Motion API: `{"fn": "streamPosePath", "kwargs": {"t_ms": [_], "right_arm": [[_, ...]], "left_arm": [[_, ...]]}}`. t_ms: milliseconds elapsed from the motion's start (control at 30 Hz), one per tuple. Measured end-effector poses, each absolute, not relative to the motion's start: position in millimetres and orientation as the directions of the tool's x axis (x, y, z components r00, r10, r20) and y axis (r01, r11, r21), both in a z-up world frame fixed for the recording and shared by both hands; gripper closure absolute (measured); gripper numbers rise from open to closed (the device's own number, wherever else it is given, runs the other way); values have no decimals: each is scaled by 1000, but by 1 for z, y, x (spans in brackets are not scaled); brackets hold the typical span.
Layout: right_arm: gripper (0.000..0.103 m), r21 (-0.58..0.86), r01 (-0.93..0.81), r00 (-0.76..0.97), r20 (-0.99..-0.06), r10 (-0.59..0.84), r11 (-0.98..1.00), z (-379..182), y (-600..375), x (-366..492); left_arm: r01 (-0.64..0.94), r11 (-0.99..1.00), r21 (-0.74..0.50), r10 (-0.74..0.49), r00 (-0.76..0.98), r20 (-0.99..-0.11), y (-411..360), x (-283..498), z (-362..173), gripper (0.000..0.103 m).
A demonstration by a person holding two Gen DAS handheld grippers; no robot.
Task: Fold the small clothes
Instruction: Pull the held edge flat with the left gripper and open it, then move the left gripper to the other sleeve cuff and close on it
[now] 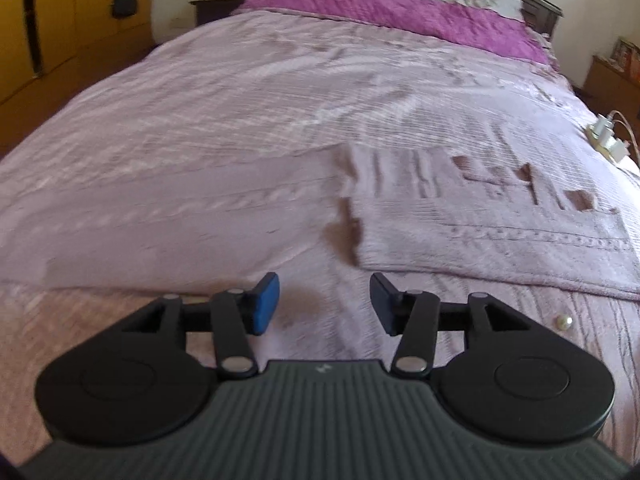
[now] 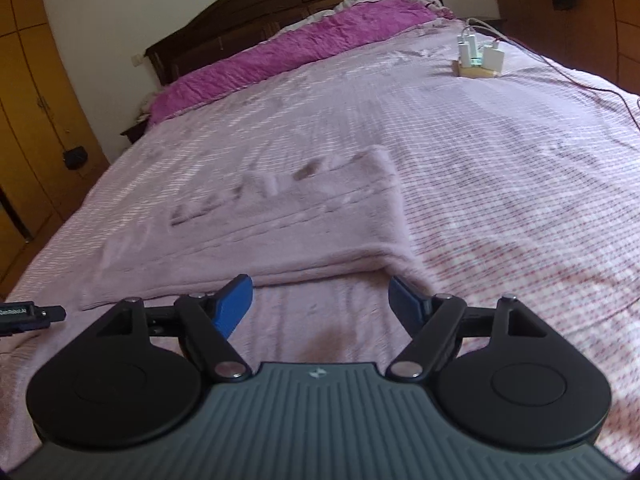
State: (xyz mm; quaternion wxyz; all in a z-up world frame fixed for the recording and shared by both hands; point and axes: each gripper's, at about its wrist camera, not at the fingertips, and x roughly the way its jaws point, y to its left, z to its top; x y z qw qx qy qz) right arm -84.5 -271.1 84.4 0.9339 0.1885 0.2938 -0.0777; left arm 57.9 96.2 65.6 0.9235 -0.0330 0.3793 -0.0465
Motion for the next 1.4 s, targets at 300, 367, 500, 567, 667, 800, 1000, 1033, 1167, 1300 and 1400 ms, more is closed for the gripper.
{"fn": "streamPosePath", "kwargs": {"t_ms": [300, 367, 500, 567, 667, 800, 1000, 1033, 1167, 1300, 1400], "right_arm": [[16, 356, 237, 823, -568, 8, 904, 90, -242, -99], [15, 362, 230, 821, -570, 19, 903, 90, -235, -100], [15, 349, 219, 818, -575, 23, 911, 90, -222, -101], [14, 344, 215, 818, -575, 24, 914, 91, -217, -100], [14, 339, 207, 821, -571, 26, 918, 92, -213, -101], [14, 323, 206, 817, -576, 20, 924, 92, -209, -100], [14, 300, 214, 803, -595, 7, 930, 90, -205, -96], [14, 296, 214, 802, -598, 6, 931, 90, -205, -95], [14, 279, 213, 794, -608, 0, 936, 88, -201, -92], [14, 261, 209, 789, -614, -5, 942, 87, -197, -89], [14, 251, 217, 785, -620, -16, 943, 85, -197, -88]], "left_arm": [[-70, 995, -72, -1, 716, -698, 150, 36, 74, 48], [-104, 992, -67, 28, 718, -695, 165, 33, 76, 48], [-205, 975, -88, 85, 708, -701, 200, 31, 75, 48], [-265, 958, -111, 114, 705, -700, 219, 30, 74, 48], [-313, 939, -145, 136, 721, -679, 244, 30, 71, 45], [-389, 897, -209, 152, 717, -681, 275, 34, 62, 39], [-453, 822, -346, 113, 724, -680, 307, 42, 44, 38], [-462, 807, -367, 106, 725, -680, 310, 43, 41, 38], [-467, 796, -385, 115, 742, -661, 317, 54, 33, 35], [-474, 796, -376, 144, 751, -644, 321, 67, 31, 34], [-476, 805, -354, 153, 743, -651, 321, 77, 30, 34]]}}
